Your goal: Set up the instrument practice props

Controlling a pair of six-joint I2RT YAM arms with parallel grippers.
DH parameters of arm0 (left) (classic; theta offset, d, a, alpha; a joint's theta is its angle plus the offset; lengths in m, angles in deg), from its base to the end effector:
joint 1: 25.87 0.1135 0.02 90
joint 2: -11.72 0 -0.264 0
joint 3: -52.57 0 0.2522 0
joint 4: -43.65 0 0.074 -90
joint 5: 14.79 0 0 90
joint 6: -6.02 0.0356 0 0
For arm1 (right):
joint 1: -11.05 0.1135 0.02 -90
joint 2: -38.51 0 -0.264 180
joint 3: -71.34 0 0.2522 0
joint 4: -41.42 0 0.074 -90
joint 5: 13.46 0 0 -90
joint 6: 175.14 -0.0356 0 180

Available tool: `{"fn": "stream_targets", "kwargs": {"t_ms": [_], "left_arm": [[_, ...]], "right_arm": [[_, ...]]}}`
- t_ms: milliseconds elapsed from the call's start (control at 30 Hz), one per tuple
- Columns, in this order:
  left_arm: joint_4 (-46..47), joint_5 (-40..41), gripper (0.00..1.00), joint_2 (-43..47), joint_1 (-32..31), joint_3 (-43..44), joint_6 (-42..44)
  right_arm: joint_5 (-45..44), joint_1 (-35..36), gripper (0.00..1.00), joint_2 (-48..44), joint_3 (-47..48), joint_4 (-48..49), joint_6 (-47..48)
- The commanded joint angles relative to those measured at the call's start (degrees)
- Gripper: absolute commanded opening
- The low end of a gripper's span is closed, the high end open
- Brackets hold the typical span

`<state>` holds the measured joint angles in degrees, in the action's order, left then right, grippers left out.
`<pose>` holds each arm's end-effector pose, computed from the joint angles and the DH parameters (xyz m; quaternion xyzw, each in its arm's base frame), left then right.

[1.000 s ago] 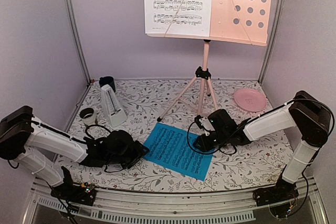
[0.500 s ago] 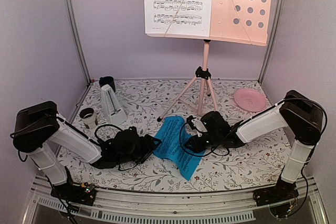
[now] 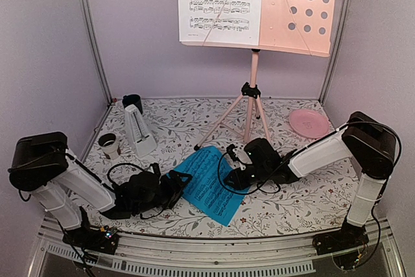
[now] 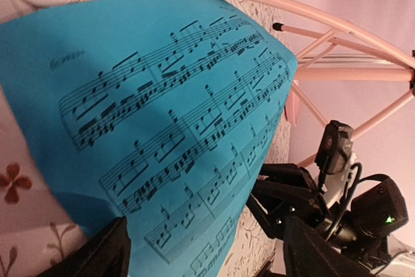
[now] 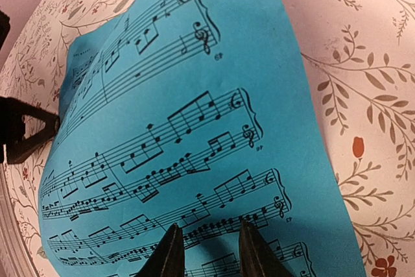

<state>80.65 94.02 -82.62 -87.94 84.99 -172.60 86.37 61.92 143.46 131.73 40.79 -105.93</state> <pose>0.1302 -0.2211 0.1089 -0.2765 0.7893 -0.4785 0.2675 0.2128 0.2712 0.1142 -0.2706 0.8811 0.2865 0.2615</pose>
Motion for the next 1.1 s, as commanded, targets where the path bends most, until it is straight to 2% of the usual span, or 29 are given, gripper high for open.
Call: {"fn": "stream_targets", "kwargs": {"t_ms": [0,133,233,433,633,1067], "left_arm": [[-11.57,5.37,0.82,7.67,-5.23,-1.79,-11.99],[-33.71,11.05,0.84,17.63,-10.37,1.77,-17.02],[-40.67,12.19,0.85,21.33,-12.28,4.0,-19.25],[-33.98,11.03,0.85,17.35,-12.6,3.45,-21.44],[-22.34,11.06,0.84,9.77,-12.29,1.14,-22.15],[-8.03,10.22,0.71,-0.39,-4.91,2.89,-12.73]], "right_arm": [[-0.05,0.96,0.3,2.98,0.08,-5.97,-1.95],[-0.28,0.95,0.3,3.16,-0.08,-6.12,-2.81],[-0.15,0.95,0.3,3.21,-0.2,-5.91,-3.09],[-0.05,0.98,0.3,3.03,-0.12,-5.63,-3.15],[0.64,1.05,0.3,2.64,-0.2,-5.61,-2.99],[3.93,2.11,0.31,-0.59,-2.27,-4.67,-2.77]]}}
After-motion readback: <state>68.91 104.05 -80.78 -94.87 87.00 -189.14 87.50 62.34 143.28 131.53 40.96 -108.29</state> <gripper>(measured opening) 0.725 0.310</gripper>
